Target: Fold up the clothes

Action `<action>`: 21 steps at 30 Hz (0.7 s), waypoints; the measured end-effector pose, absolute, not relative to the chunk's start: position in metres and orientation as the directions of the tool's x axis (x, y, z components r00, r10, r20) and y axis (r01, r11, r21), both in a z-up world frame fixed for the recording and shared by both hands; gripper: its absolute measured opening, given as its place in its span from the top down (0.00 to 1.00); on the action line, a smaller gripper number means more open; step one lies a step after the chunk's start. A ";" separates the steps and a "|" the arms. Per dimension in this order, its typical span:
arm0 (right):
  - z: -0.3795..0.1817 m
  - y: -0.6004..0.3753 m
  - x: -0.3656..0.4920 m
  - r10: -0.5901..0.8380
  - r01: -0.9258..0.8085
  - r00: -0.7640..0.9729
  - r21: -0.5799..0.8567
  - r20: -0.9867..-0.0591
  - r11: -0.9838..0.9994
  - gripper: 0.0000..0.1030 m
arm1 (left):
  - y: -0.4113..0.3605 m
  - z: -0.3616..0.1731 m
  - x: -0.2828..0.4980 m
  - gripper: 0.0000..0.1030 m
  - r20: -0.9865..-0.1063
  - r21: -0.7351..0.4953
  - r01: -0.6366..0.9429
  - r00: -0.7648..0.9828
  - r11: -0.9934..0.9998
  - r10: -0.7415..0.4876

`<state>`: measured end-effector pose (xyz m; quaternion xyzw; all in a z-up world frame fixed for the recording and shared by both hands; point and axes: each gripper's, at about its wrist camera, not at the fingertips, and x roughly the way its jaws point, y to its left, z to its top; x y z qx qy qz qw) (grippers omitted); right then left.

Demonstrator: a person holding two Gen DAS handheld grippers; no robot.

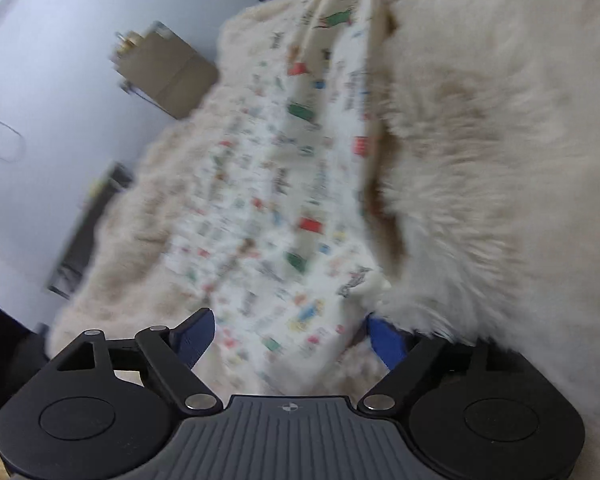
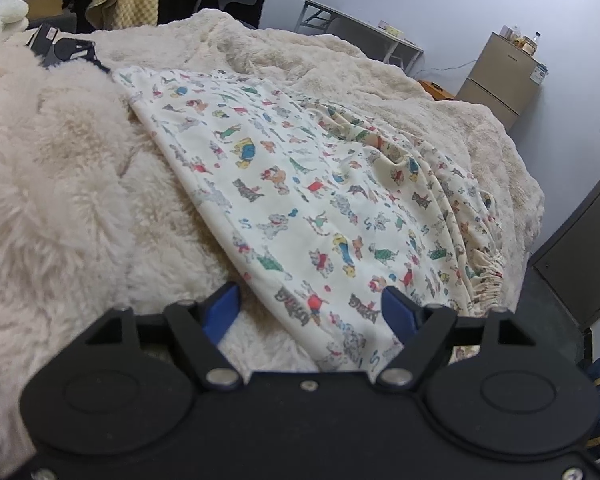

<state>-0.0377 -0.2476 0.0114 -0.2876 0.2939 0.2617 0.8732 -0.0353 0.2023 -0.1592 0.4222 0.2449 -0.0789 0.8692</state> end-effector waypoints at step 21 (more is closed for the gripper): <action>0.012 -0.225 -0.044 0.318 -0.619 0.750 -0.447 -0.580 0.645 0.97 | 0.258 -0.063 -0.072 0.98 -0.229 0.479 0.061 0.972 0.876 0.057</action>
